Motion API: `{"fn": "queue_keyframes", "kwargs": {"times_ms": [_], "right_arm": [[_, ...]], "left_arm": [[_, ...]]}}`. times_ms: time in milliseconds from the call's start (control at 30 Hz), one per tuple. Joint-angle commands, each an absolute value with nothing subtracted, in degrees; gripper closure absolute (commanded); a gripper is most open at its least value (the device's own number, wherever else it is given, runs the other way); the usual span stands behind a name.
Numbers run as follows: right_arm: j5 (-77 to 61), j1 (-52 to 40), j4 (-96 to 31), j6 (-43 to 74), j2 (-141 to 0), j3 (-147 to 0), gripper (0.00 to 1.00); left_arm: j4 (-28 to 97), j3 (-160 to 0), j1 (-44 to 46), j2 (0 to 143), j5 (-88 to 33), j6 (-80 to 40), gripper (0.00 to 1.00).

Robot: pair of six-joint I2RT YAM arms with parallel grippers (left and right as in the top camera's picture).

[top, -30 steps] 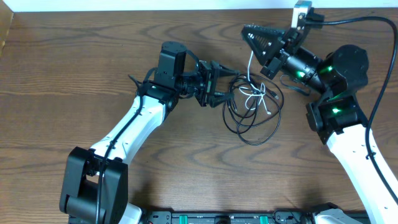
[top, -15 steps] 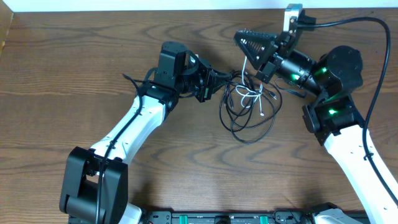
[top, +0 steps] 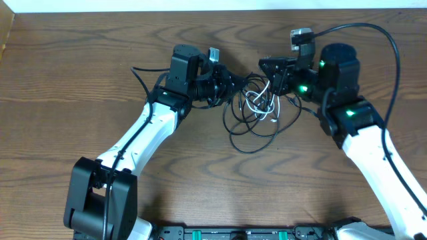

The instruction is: Untangle cables

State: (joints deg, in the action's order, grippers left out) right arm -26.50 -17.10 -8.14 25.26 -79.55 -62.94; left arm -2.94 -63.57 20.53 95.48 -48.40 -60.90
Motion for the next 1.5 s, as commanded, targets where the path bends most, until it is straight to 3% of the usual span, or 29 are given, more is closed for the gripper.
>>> {"fn": "queue_keyframes", "kwargs": {"times_ms": [0, 467, 500, 567, 733, 867, 1033, 1133, 1167, 1233, 1467], "right_arm": [[-22.63, -17.19, -8.43, 23.29, -83.74, -63.11, 0.99], [-34.74, -20.53, -21.39, 25.10, -92.55, -63.09, 0.98], [-35.05, -21.08, -21.74, 23.57, -92.55, -63.09, 0.94], [-36.51, -21.41, -21.58, 16.36, -92.51, -63.11, 0.66], [-40.27, -18.26, -20.08, 15.14, -92.12, -63.11, 0.18], [-46.22, -15.38, -18.81, 15.16, -92.01, -63.11, 0.07], [-53.21, -12.99, -20.91, 12.51, -91.61, -63.11, 0.15], [-54.59, -13.78, -27.20, 4.32, -91.33, -63.11, 0.27], [-54.57, -14.76, -33.21, -3.14, -91.33, -63.11, 0.36], [-54.52, -16.45, -39.48, -10.68, -91.33, -63.11, 0.40], [-51.75, -21.02, -39.53, -12.93, -91.33, -63.11, 0.51]], "left_arm": [[-3.09, -63.99, 20.60, 95.42, -50.41, -58.70, 0.92], [-3.09, -63.99, 20.43, 95.42, -48.51, -58.70, 0.92], [-3.09, -63.99, 20.43, 95.42, -48.21, -58.70, 0.92], [-3.09, -63.99, 20.43, 95.42, -47.46, -58.72, 0.92], [-3.09, -63.99, 20.03, 95.42, -47.07, -58.74, 0.92], [-3.09, -63.99, 19.33, 95.42, -47.11, -58.74, 0.92], [-3.05, -63.99, 19.29, 95.42, -45.91, -59.13, 0.93], [-1.96, -63.99, 19.29, 95.42, -41.41, -60.29, 0.92], [1.17, -63.99, 19.29, 95.42, -35.11, -64.03, 0.92], [3.86, -63.99, 19.29, 95.42, -29.71, -67.88, 0.92], [4.91, -63.99, 19.25, 95.42, -24.36, -73.76, 0.92]]}}
